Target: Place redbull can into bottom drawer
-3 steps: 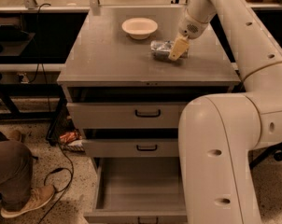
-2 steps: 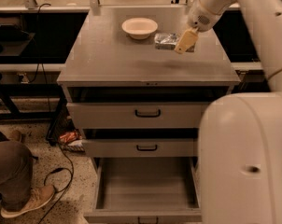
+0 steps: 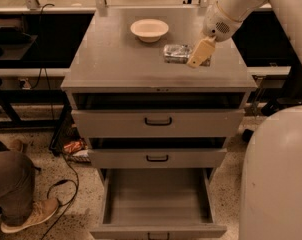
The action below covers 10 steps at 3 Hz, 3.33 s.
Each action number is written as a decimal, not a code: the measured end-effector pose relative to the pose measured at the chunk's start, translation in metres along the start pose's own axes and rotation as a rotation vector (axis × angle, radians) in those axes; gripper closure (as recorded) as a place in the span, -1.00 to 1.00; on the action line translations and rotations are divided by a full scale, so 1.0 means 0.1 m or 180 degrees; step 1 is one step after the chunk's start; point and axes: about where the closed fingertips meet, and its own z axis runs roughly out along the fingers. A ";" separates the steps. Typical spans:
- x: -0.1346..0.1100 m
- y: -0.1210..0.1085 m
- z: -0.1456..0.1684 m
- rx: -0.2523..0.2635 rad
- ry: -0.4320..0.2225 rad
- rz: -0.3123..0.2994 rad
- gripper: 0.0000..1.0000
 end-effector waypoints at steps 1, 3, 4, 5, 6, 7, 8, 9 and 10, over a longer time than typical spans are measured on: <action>0.00 0.00 0.01 0.0000 0.0000 0.0000 1.00; 0.14 0.38 -0.12 -0.0008 -0.0035 -0.0031 1.00; 0.28 1.02 -0.26 0.0016 -0.0080 0.0102 1.00; 0.55 1.48 0.10 -0.0236 0.0074 0.0293 1.00; 0.68 1.65 0.30 -0.0394 0.0177 0.0319 1.00; 0.70 1.67 0.34 -0.0405 0.0189 0.0327 1.00; 0.83 1.77 0.67 -0.0486 0.0283 0.0391 1.00; 1.15 2.00 1.69 -0.0672 0.0176 0.0618 1.00; 1.14 2.00 1.68 -0.0669 0.0176 0.0616 1.00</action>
Offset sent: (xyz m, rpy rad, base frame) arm -0.0107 -0.0046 -0.0152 -0.0203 0.0345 0.0175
